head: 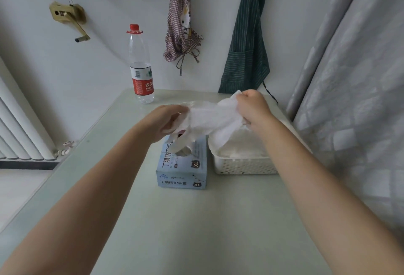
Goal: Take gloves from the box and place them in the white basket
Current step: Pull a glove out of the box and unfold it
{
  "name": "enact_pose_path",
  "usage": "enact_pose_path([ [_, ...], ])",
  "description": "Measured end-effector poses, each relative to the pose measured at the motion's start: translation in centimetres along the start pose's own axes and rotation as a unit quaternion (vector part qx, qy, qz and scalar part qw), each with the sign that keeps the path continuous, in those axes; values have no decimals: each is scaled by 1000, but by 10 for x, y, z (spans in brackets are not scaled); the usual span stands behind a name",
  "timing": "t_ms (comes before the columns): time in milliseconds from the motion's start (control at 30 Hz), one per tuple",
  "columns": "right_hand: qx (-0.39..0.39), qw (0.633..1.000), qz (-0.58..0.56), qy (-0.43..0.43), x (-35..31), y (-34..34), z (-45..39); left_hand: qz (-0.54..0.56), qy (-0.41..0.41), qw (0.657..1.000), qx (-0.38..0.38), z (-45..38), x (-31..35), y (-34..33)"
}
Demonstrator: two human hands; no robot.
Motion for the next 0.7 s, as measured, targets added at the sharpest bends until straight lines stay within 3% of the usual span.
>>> enact_pose_path([
  [133, 20, 998, -14, -65, 47, 25, -11, -45, 5, 999, -3, -18, 10, -32],
  [267, 35, 993, 69, -86, 93, 61, -16, -122, 54, 991, 11, -37, 7, -72],
  [567, 55, 973, 223, -41, 142, 98, -11, -267, 109, 954, 79, -67, 3, -105],
  [700, 68, 968, 240, -11, 147, 97, -11, -377, 119, 910, 128, -72, 5, -107],
])
Point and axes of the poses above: each hand's wrist, its own z-axis away from the middle knuckle, its own y-axis out of the back of the hand, x = y × z, the point moved 6 cm from there along -z, towards the middle knuckle, and after that the axes turned 13 degrees about y, right-handed, at the moved point
